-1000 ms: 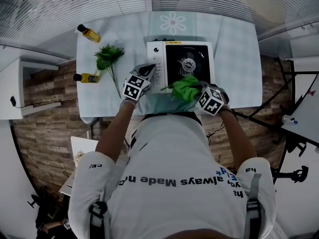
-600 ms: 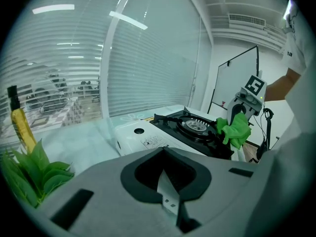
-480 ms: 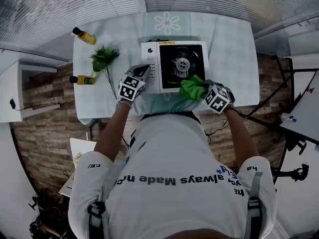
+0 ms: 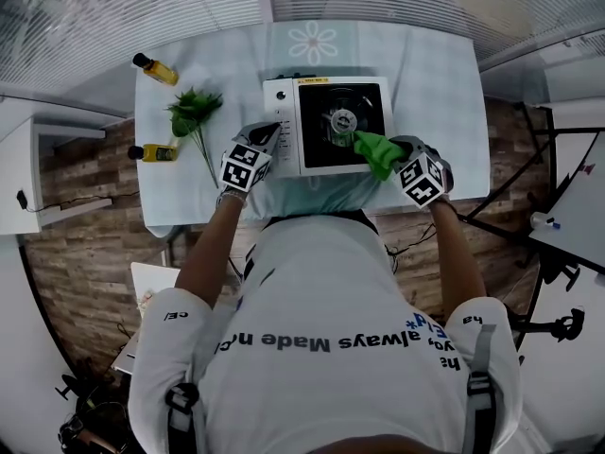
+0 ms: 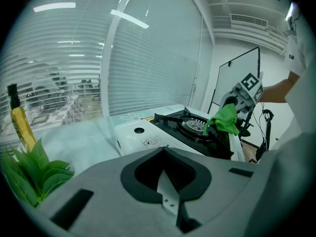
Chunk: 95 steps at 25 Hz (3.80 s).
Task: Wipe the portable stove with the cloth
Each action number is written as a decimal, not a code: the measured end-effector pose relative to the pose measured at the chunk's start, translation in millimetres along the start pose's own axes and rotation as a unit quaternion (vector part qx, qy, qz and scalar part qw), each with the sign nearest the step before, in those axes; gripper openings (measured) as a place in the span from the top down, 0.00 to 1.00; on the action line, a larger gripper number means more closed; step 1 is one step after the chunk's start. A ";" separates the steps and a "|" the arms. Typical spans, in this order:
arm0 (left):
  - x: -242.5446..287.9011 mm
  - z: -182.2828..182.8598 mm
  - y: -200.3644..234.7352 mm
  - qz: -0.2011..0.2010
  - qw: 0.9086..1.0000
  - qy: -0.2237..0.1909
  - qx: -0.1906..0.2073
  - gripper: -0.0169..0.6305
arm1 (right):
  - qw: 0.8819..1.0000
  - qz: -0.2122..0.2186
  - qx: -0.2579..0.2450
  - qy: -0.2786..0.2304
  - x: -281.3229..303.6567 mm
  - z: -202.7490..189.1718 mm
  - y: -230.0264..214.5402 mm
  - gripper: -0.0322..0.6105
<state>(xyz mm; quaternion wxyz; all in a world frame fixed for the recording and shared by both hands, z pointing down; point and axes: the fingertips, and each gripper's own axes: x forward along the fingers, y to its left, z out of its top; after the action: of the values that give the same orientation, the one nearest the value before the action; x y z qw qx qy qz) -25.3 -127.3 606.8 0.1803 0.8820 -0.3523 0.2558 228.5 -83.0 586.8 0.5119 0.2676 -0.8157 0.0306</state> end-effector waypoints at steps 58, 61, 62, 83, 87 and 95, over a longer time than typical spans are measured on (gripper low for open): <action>0.8 1.1 -1.4 -0.038 0.999 -0.008 -0.003 0.95 | 0.989 -0.125 -0.057 0.050 130.8 123.7 -110.2 0.91; 1.2 1.1 -1.6 -0.038 0.999 -0.009 -0.002 0.95 | 0.990 -0.122 -0.058 0.044 134.7 135.2 -103.6 0.91; 1.3 0.9 -1.6 -0.037 0.999 -0.009 -0.002 0.95 | 0.990 -0.121 -0.059 0.041 135.8 139.4 -101.0 0.91; 1.7 2.0 -1.9 -0.037 0.999 -0.008 0.002 0.95 | 0.990 -0.119 -0.042 -0.064 109.6 201.5 -77.5 0.91; 1.1 2.3 -2.0 -0.039 0.999 -0.007 0.006 0.95 | 0.984 -0.139 -0.061 -0.098 79.4 222.2 -71.7 0.91; 1.6 0.7 -1.4 -0.039 0.999 -0.007 0.004 0.95 | 0.987 -0.057 -0.129 -0.071 119.0 217.7 10.3 0.91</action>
<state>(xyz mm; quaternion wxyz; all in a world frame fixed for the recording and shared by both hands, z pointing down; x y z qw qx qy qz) -23.0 -127.6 607.0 0.1839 0.8977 -0.3176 0.2438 5.9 -193.0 587.3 0.4839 0.2464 -0.8306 -0.1234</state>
